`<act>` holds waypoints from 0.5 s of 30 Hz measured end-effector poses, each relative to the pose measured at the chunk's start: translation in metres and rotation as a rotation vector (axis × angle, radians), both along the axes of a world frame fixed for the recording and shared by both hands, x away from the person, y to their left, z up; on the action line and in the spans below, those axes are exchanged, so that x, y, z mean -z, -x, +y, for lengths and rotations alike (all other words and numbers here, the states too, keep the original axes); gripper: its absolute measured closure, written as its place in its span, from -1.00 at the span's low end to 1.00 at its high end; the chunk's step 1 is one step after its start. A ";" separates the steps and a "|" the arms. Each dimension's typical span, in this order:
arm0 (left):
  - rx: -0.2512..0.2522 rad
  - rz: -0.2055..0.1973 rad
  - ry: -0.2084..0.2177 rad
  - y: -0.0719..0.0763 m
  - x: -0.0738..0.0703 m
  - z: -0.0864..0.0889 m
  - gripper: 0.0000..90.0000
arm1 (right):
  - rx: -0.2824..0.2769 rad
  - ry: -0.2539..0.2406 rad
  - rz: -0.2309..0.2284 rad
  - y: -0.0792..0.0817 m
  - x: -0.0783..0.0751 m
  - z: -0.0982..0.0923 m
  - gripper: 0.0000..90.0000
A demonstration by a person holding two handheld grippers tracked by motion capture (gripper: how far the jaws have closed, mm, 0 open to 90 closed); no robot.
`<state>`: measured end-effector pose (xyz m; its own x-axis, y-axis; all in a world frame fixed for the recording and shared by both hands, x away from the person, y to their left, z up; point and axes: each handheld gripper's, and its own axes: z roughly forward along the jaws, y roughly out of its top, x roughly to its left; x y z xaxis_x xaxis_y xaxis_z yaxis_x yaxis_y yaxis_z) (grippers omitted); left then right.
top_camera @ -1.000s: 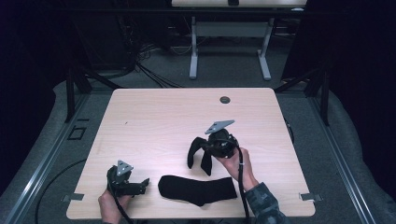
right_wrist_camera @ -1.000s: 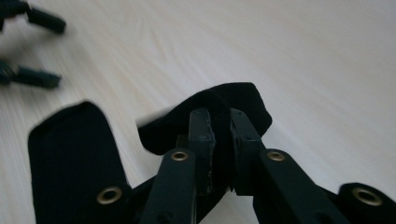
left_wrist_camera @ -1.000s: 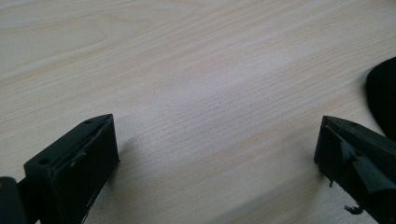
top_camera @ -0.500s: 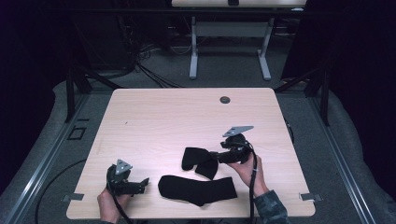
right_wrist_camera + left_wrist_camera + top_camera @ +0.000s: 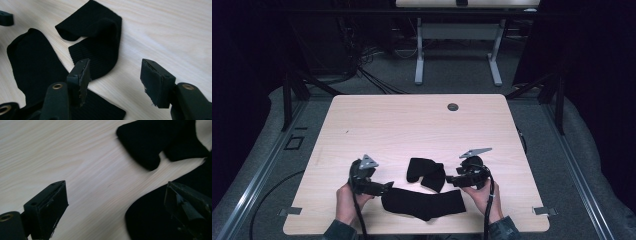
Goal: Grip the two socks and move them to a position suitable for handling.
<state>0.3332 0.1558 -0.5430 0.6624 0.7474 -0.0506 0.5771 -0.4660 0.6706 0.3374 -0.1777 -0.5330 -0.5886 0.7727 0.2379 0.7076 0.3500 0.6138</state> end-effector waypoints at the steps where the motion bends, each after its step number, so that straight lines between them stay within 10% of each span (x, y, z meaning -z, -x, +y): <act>1: 0.013 0.011 0.002 -0.003 0.002 -0.009 -0.79 | -0.001 0.000 0.007 0.000 0.002 0.004 -0.08; 15: 0.085 0.095 -0.069 -0.033 0.017 -0.058 -0.53 | -0.013 0.066 0.056 -0.009 0.030 0.031 -0.05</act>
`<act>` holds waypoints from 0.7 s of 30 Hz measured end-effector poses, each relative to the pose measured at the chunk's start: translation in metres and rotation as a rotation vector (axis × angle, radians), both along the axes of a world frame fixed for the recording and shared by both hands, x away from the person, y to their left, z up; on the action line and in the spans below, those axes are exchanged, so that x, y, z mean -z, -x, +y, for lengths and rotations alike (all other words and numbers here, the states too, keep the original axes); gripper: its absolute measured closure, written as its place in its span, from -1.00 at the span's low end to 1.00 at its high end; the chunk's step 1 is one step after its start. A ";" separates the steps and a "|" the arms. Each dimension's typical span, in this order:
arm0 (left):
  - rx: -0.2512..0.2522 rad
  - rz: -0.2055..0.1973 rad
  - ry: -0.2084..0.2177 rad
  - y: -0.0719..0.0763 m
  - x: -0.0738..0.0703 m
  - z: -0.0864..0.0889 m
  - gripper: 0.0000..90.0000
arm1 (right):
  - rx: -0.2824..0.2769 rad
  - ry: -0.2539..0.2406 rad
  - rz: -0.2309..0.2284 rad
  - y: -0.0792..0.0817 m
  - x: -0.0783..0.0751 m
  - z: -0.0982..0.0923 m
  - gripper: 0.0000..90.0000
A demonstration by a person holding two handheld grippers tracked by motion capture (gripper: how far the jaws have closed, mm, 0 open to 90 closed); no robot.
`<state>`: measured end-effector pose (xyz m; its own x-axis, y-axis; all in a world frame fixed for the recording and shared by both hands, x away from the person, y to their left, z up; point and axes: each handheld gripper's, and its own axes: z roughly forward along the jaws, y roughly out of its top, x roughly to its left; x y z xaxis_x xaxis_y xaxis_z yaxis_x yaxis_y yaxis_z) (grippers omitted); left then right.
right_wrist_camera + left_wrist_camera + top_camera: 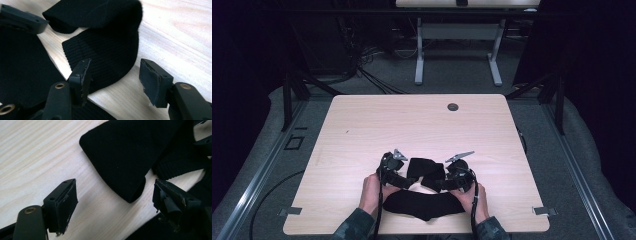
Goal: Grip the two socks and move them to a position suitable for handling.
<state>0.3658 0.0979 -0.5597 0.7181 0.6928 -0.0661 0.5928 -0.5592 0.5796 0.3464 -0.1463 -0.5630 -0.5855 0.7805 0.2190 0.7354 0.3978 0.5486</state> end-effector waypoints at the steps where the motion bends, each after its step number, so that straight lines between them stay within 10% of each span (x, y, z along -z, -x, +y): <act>1: 0.004 0.002 -0.004 -0.001 0.001 -0.001 -0.52 | -0.001 0.002 -0.003 0.000 0.000 0.001 -0.05; 21: 0.023 -0.017 -0.075 -0.006 0.004 -0.015 0.06 | -0.005 0.072 -0.084 0.005 0.003 0.011 0.39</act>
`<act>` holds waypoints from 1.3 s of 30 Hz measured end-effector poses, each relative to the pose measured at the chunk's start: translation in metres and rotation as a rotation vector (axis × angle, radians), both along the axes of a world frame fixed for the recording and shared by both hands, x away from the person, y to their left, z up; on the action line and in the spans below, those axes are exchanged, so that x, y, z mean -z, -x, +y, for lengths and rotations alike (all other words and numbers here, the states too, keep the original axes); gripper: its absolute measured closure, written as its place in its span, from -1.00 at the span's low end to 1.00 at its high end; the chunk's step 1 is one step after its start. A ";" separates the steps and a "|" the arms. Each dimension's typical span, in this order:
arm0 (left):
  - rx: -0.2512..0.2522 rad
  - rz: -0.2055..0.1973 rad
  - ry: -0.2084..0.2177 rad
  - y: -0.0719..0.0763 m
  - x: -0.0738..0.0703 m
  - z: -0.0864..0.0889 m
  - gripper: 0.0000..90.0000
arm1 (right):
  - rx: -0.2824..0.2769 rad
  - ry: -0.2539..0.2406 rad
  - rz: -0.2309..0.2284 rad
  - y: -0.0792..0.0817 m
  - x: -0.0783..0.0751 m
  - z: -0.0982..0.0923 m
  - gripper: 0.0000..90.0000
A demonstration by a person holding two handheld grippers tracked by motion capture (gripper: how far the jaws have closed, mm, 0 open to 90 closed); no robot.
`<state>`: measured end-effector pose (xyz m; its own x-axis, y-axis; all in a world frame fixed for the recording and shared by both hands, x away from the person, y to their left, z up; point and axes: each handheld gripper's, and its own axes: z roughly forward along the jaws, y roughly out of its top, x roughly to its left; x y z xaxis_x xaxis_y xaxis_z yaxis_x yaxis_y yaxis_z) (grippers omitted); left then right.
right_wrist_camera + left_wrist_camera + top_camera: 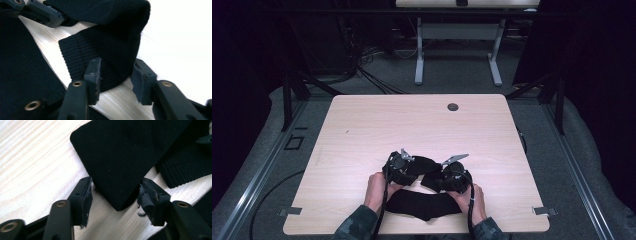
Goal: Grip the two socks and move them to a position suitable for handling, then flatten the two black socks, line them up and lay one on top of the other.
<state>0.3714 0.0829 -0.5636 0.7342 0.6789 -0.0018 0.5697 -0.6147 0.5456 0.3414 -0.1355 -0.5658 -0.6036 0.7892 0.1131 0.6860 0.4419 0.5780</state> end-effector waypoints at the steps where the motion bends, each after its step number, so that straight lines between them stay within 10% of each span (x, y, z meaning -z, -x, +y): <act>1: 0.000 0.000 0.002 0.000 0.000 0.000 0.10 | -0.003 0.001 -0.003 0.000 0.000 0.000 0.42; 15: -0.001 -0.016 0.001 0.002 -0.001 -0.003 0.76 | -0.039 -0.038 0.020 0.000 0.002 -0.003 0.92; 39: -0.006 -0.126 0.034 0.008 -0.037 0.021 0.83 | 0.016 -0.007 -0.101 -0.006 -0.033 -0.033 0.95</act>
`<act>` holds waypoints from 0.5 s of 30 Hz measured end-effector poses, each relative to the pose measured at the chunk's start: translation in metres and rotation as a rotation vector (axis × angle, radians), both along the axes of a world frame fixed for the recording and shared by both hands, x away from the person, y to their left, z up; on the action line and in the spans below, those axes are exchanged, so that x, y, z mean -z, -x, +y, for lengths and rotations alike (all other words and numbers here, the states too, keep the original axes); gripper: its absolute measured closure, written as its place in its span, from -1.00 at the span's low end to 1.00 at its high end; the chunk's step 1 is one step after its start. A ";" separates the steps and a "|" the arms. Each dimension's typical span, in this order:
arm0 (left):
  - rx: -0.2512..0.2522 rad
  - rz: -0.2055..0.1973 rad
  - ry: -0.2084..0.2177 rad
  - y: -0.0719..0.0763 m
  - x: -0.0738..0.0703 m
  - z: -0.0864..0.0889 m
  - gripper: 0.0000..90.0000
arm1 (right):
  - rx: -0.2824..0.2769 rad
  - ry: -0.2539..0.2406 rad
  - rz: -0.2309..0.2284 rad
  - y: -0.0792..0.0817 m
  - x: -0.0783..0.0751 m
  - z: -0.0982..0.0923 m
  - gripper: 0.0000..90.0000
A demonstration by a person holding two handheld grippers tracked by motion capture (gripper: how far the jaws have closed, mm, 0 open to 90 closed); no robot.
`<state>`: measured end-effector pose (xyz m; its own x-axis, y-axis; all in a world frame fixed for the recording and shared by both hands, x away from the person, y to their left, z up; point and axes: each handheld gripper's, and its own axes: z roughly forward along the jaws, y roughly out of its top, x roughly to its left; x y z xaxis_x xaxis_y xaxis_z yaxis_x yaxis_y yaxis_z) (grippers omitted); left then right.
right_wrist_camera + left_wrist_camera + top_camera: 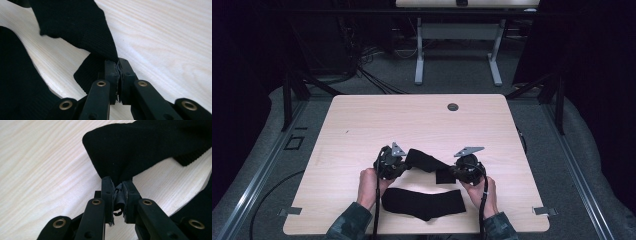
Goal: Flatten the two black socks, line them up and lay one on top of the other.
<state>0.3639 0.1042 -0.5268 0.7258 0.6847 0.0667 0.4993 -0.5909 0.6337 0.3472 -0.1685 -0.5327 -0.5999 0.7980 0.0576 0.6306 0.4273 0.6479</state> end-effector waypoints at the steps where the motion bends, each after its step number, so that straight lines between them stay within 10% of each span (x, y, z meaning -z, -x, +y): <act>1: 0.004 -0.006 -0.003 0.000 -0.002 0.000 0.83 | 0.004 0.003 -0.011 0.000 -0.001 0.001 0.95; 7: 0.030 -0.040 -0.044 0.001 -0.012 -0.001 0.83 | -0.012 0.095 -0.087 -0.002 -0.015 0.005 0.94; 12: 0.058 -0.098 -0.089 -0.002 -0.034 -0.002 0.81 | -0.038 0.202 -0.239 -0.002 -0.043 0.012 0.93; 15: 0.086 -0.051 -0.125 -0.002 -0.030 0.001 0.75 | -0.080 0.236 -0.270 0.004 -0.046 0.021 0.91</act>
